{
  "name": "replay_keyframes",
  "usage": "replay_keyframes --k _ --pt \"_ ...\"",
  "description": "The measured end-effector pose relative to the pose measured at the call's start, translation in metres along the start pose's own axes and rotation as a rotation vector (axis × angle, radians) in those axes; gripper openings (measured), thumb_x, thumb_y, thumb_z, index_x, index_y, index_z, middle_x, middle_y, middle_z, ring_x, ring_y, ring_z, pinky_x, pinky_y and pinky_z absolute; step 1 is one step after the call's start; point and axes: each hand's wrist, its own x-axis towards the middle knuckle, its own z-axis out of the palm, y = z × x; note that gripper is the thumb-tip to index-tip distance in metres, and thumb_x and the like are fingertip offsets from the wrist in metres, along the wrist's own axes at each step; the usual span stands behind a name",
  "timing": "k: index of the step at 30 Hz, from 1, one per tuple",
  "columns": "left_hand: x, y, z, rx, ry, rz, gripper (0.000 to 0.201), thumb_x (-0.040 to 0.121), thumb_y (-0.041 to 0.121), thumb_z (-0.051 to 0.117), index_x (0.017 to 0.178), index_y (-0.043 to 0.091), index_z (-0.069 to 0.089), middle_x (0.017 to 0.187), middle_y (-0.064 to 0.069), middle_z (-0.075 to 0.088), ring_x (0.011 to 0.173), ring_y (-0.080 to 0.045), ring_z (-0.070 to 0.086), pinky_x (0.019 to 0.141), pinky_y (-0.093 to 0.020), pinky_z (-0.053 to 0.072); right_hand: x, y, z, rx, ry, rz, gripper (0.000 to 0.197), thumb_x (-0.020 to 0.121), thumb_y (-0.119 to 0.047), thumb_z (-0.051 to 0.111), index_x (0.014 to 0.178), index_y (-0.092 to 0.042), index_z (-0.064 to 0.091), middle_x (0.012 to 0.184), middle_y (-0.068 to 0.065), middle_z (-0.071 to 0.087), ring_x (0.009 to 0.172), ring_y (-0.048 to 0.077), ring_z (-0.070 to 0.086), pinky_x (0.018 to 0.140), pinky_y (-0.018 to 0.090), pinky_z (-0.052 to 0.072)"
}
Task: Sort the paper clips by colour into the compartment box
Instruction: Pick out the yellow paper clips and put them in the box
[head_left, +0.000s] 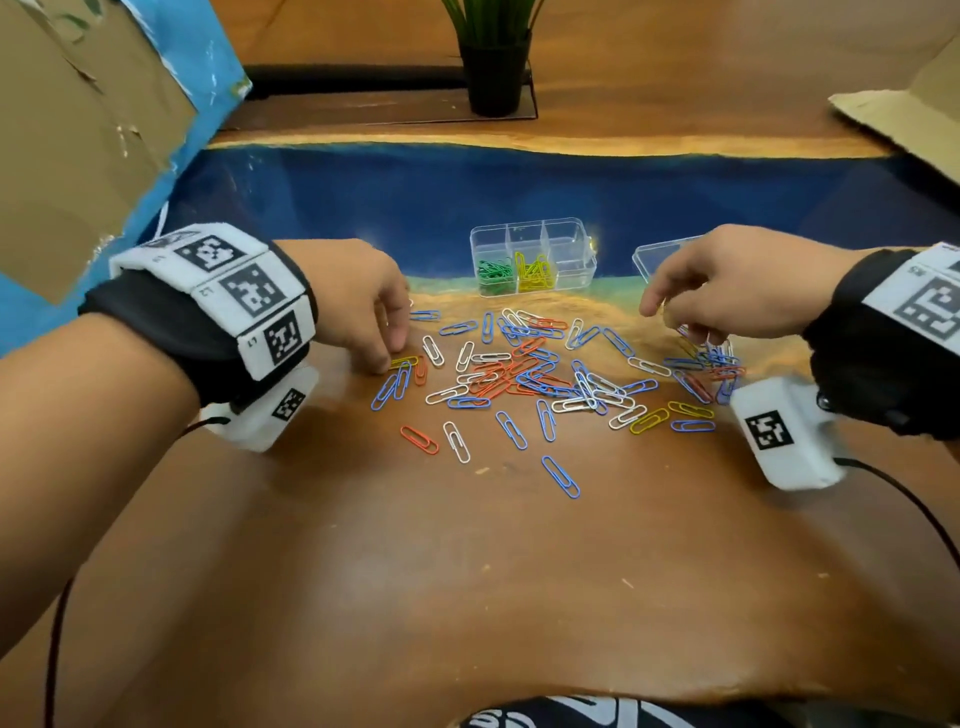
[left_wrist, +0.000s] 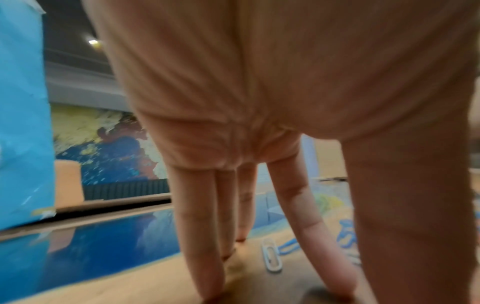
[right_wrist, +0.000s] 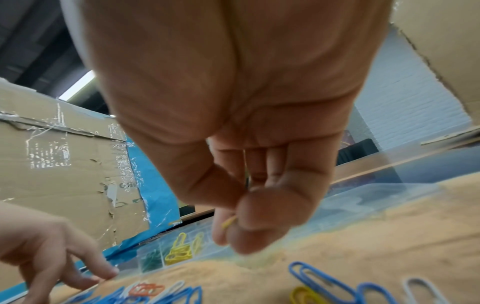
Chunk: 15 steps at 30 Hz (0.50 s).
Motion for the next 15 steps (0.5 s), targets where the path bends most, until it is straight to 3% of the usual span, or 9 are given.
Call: replay_keyframes --k 6,11,15 --pt "0.004 0.006 0.005 0.107 0.080 0.044 0.014 0.066 0.027 0.071 0.054 0.027 0.063 0.107 0.001 0.069 0.101 -0.018 0.063 0.082 -0.034 0.053 -0.002 0.007 -0.001 0.081 -0.034 0.089 0.032 0.090 -0.011 0.039 0.077 -0.011 0.069 0.062 0.004 0.057 0.055 0.019 0.050 0.054 0.026 0.044" --pt "0.004 0.009 0.004 0.069 0.094 0.021 0.013 0.060 0.032 0.072 0.054 0.024 0.063 0.095 0.003 0.068 0.088 -0.017 0.063 0.079 -0.038 0.054 -0.003 0.010 -0.004 0.042 -0.022 0.132 0.023 0.087 -0.028 0.048 0.075 -0.016 0.064 0.072 0.010 0.050 0.062 0.026 0.045 0.055 0.028 0.037" --pt "0.001 0.005 0.003 -0.059 0.189 -0.008 0.016 0.065 0.028 0.071 0.057 0.021 0.059 0.088 0.001 0.068 0.084 -0.020 0.061 0.079 -0.040 0.053 -0.004 0.015 -0.002 -0.154 0.012 0.136 0.038 0.086 -0.049 0.055 0.078 -0.012 0.059 0.069 0.003 0.053 0.061 0.021 0.049 0.053 0.027 0.035"
